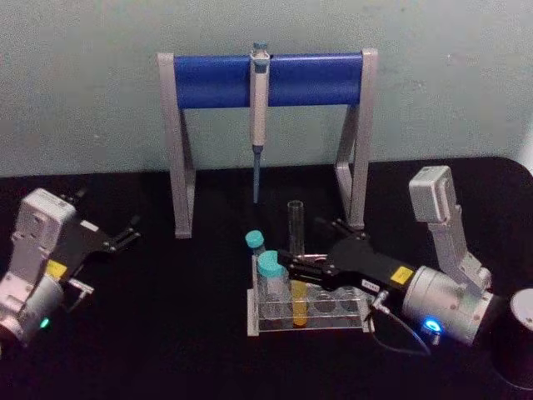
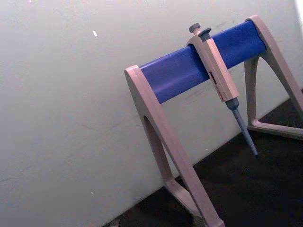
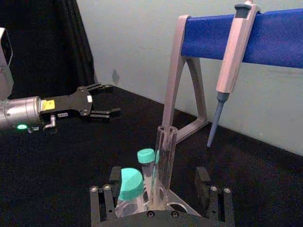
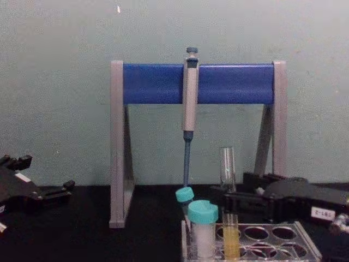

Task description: Pick up the test tube from the test tube rack, shake it, then place it back into the test tube rack.

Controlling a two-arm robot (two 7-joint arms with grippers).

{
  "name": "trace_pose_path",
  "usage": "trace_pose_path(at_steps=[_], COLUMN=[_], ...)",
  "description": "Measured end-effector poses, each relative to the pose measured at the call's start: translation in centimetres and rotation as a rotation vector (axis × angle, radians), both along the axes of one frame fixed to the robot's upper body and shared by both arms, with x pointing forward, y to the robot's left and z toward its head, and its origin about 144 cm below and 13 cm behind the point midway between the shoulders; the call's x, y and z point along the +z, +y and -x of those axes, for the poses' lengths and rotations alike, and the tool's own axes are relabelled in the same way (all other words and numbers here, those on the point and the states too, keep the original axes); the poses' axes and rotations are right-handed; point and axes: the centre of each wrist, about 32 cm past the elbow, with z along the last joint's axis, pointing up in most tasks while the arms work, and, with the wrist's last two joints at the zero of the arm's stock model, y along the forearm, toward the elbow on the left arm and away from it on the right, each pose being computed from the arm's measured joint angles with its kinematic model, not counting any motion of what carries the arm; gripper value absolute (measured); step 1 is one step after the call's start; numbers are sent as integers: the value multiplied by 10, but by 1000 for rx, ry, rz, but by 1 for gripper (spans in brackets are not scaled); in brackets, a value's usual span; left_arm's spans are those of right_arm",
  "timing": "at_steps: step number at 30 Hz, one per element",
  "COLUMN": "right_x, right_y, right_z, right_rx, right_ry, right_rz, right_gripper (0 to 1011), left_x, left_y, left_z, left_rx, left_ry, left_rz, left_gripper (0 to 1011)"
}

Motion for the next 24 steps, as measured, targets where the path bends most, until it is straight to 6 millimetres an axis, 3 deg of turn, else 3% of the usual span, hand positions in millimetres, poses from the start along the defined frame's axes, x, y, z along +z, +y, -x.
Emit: trace_pose_path(at_steps=[24], right_x=[-3], right_y=[6], right_z=[-11], right_rx=[-1], right_ry=[-12], right_rz=[13], right_gripper=[1000], left_x=[0], left_y=[0], left_z=[0], left_rx=[0], left_ry=[0], left_rz=[0], left_gripper=[1001])
